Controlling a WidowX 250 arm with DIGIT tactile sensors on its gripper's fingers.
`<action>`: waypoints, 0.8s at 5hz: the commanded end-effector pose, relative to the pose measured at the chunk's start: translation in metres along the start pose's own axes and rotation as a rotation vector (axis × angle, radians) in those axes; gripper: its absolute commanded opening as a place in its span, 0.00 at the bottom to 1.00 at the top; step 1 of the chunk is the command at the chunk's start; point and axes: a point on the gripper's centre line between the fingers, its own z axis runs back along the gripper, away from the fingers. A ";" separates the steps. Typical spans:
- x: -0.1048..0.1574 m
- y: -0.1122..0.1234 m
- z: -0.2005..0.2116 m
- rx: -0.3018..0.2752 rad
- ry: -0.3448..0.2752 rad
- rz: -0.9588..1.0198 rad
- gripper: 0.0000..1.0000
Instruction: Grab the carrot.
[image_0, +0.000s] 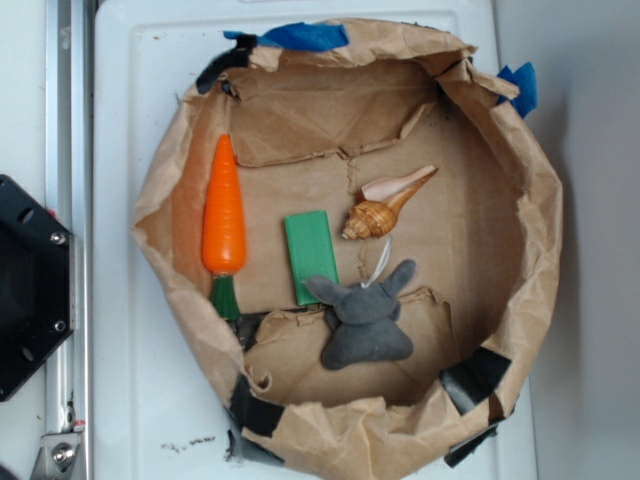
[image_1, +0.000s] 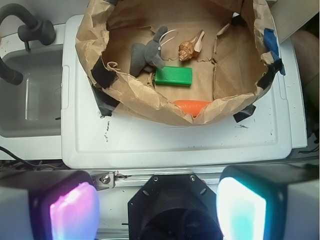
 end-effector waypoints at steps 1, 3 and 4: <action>0.000 0.000 0.000 0.000 0.000 0.000 1.00; 0.092 -0.003 -0.027 -0.009 0.042 0.181 1.00; 0.111 0.006 -0.047 0.037 0.023 0.427 1.00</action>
